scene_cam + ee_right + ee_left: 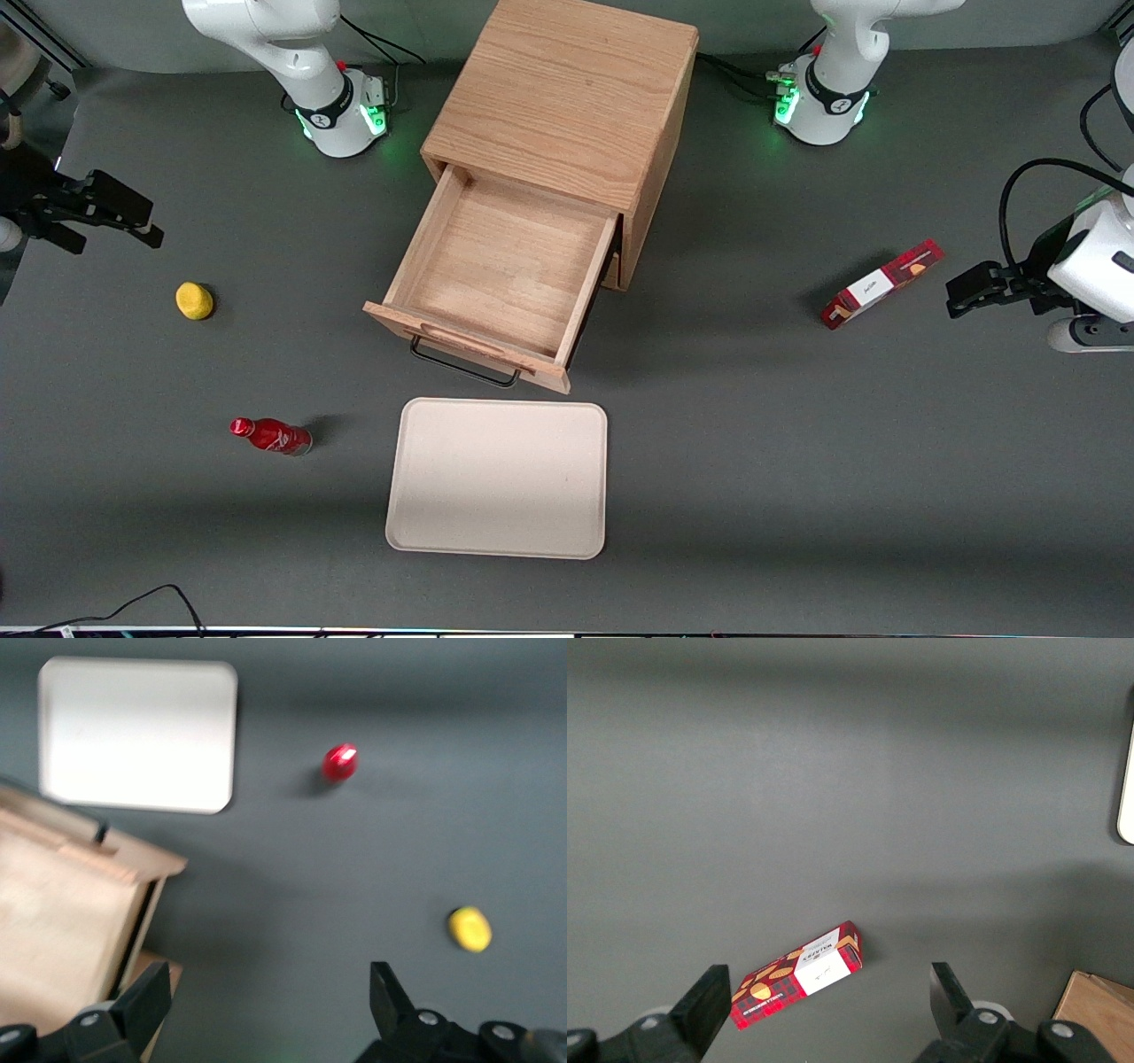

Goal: Close top drawer
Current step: 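Swing the right gripper in toward the open drawer's front panel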

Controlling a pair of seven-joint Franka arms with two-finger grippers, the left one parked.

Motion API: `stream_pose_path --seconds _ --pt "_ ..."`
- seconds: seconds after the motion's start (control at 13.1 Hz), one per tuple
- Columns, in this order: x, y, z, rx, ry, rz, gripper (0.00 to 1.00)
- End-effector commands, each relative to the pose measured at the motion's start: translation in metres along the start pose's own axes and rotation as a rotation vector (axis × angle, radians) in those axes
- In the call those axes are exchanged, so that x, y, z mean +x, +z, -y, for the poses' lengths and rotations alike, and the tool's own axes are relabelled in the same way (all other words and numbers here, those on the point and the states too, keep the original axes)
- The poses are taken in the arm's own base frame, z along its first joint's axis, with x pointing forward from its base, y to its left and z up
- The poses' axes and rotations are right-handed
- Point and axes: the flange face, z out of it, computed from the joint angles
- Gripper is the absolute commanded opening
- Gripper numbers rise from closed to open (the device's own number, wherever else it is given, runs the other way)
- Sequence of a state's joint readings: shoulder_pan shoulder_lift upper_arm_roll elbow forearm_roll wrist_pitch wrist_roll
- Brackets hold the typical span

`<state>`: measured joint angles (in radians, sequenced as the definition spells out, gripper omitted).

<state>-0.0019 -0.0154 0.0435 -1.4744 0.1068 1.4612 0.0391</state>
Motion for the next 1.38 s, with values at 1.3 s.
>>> stream_pose_path --seconds 1.3 --pt "0.163 0.107 0.124 0.162 -0.818 -0.094 1.00"
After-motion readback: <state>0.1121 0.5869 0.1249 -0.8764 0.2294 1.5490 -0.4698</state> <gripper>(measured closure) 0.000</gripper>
